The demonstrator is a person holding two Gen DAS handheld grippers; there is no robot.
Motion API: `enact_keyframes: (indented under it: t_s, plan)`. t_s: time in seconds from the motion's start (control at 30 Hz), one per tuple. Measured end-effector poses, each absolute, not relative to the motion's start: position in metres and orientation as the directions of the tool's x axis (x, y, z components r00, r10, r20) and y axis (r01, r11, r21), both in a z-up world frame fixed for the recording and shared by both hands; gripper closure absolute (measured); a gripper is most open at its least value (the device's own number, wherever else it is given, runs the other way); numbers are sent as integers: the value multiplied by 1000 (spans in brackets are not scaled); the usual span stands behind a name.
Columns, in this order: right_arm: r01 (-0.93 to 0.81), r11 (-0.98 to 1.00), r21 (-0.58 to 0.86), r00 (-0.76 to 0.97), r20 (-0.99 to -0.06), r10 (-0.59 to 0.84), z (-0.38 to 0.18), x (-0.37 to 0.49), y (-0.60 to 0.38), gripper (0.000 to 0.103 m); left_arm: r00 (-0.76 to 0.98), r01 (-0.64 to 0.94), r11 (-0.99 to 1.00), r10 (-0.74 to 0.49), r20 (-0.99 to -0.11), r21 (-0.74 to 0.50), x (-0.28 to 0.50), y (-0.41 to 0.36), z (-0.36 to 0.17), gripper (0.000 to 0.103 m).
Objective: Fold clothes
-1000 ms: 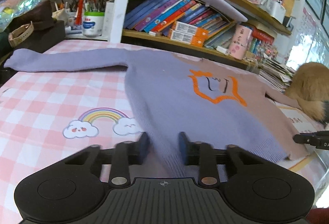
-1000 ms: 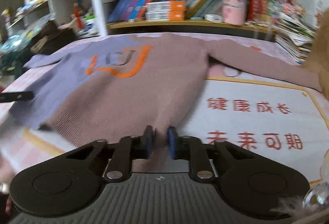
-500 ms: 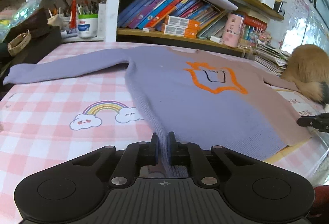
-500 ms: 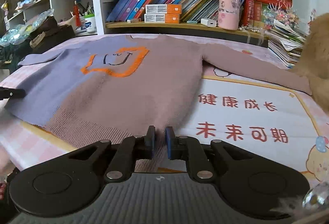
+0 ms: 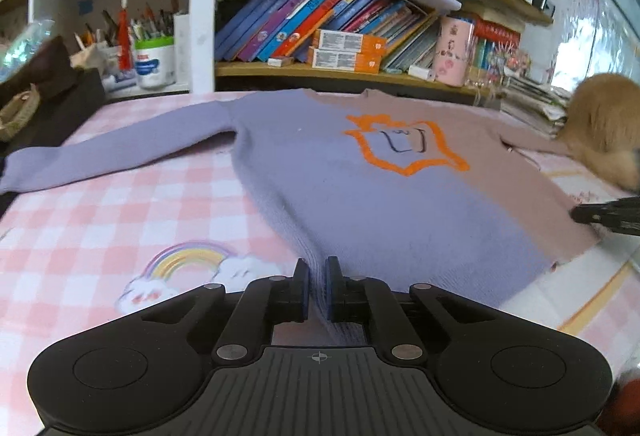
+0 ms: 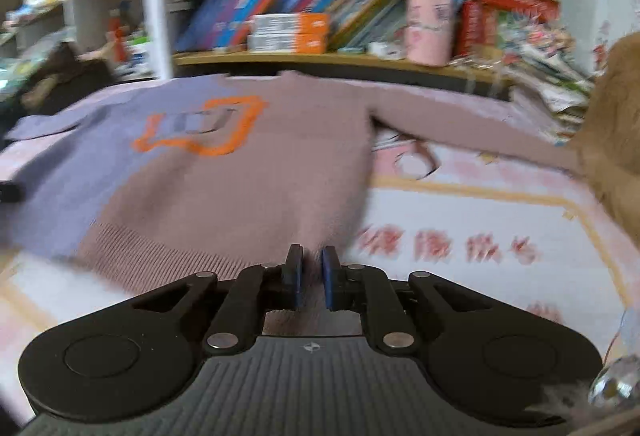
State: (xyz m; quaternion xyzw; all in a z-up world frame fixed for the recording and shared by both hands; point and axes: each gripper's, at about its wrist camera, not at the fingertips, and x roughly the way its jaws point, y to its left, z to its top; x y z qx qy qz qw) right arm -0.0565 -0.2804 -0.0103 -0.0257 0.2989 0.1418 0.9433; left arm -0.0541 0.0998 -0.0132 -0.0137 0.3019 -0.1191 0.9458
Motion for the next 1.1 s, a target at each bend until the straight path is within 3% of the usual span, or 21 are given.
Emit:
enact_keyframes:
  t_s: [0.13,0.27,0.37,0.5,0.57,0.63,1.1]
  plan:
    - [-300,952,69,768,-574,283,-9,-77,-284,92,798,175,972,-233,-556,-156,-71,116,-16,93]
    - [-273,956,106,768,-574,284,-8,-75,-289,70,810,142,975,-215,-545,-173,-77,122,-11,81]
    - [-256,955,150,768,-568,295,-8,-73,-295,70,816,127,967,-228,-531,-220,-75,126,-8,71]
    - [-251,952,178,764,-567,307,-10,-71,-299,71,806,126,959,-248,-537,-253,-68,123,-15,72]
    - [-259,952,163,763,-570,305,-10,-72,-297,78,805,124,964,-236,-544,-235,-68,118,-19,78]
    - [-274,948,161,757,-572,316,-10,-73,-294,88,804,131,961,-247,-541,-244,-67,117,-20,95]
    - [-315,942,113,755,-571,321,-12,-77,-284,90,803,141,967,-237,-547,-213,-72,114,-18,96]
